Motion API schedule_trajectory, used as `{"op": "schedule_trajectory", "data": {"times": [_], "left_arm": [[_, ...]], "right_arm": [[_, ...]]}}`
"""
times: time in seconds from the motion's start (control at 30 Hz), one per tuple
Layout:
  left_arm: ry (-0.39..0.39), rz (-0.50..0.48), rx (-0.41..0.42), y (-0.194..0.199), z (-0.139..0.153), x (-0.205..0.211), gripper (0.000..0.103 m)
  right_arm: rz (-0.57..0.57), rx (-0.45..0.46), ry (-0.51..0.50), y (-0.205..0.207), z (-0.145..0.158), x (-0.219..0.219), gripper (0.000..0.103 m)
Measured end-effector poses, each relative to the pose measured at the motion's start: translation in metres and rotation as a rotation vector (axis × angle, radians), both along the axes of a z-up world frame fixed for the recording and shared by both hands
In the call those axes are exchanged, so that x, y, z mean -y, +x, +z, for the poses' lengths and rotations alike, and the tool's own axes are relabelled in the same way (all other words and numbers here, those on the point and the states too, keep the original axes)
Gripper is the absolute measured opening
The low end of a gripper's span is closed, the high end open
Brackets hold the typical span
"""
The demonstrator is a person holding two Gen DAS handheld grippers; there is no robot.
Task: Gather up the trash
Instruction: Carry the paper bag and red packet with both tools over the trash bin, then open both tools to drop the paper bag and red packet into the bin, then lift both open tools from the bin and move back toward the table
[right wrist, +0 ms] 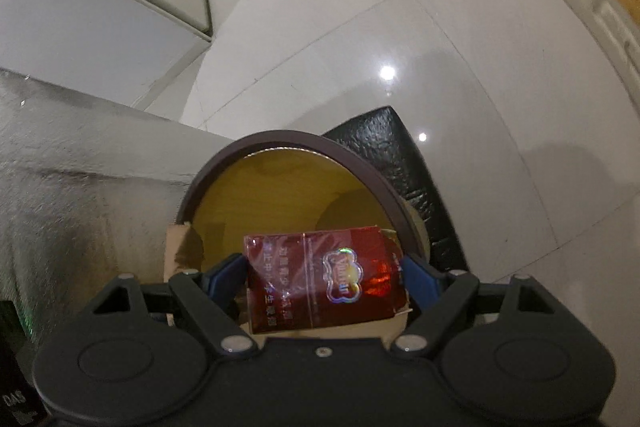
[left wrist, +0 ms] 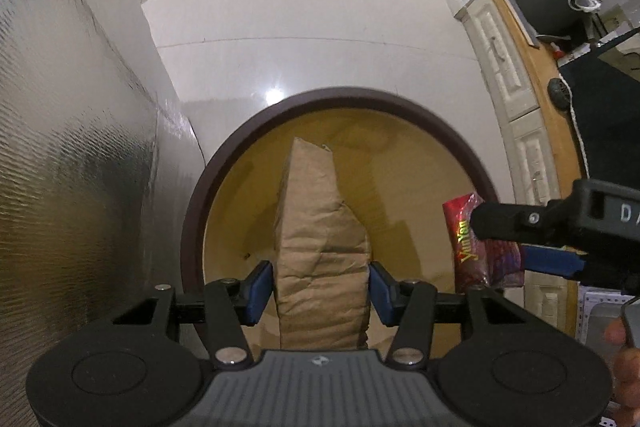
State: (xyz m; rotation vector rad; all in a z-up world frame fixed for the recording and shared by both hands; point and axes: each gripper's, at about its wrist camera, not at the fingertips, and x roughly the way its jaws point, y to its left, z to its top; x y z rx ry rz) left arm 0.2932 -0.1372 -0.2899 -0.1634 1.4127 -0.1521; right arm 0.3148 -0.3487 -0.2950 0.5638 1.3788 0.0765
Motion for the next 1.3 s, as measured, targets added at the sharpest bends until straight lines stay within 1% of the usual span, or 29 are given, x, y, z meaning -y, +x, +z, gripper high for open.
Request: {"op": "schedule_trajectory", "data": {"times": [0.17,0.27,0.37,0.43,0.5,0.53,0.57,0.73,0.77,0.8,0.87,0.93,1.03,1.3], "left_arm": [[0.008,0.004,-0.005,0.003,-0.018,-0.004,0.053],[0.025,-0.015,-0.005,0.004,-0.025,-0.005,0.055],[0.05,-0.033,0.0,0.009,-0.031,0.001,0.065],[0.047,-0.027,-0.003,0.011,-0.034,0.001,0.07],[0.048,-0.029,-0.004,0.01,-0.034,0.001,0.078],[0.052,-0.035,-0.005,0.01,-0.034,0.002,0.083],[0.054,-0.042,-0.004,0.009,-0.034,0.003,0.085],[0.052,-0.055,-0.01,0.005,-0.03,0.002,0.088],[0.053,-0.055,-0.011,0.004,-0.029,0.002,0.089],[0.051,-0.056,-0.013,0.003,-0.027,0.001,0.09],[0.044,-0.059,-0.018,0.001,-0.025,0.0,0.095],[0.037,-0.067,-0.019,-0.001,-0.02,-0.001,0.096],[0.034,-0.079,-0.016,-0.003,-0.015,0.0,0.103],[0.039,-0.078,-0.005,-0.009,0.001,0.001,0.103]], "right_arm": [[0.015,0.005,0.012,0.011,-0.016,-0.005,0.085],[0.028,0.001,0.012,0.017,-0.022,-0.01,0.085],[0.033,0.003,0.0,0.02,-0.026,-0.013,0.086],[0.025,0.005,-0.001,0.019,-0.024,-0.013,0.086],[0.028,0.008,-0.003,0.019,-0.024,-0.015,0.086],[0.035,0.012,-0.005,0.018,-0.024,-0.017,0.086],[0.039,0.014,-0.008,0.019,-0.025,-0.017,0.086],[0.05,0.015,-0.023,0.02,-0.025,-0.022,0.087],[0.054,0.017,-0.03,0.02,-0.023,-0.024,0.091],[0.057,0.017,-0.037,0.02,-0.023,-0.025,0.098],[0.069,0.017,-0.045,0.02,-0.02,-0.027,0.103],[0.089,0.02,-0.048,0.019,-0.019,-0.03,0.103],[0.123,0.033,-0.066,0.016,-0.015,-0.033,0.103],[0.193,0.028,-0.081,0.01,0.0,-0.034,0.103]]}}
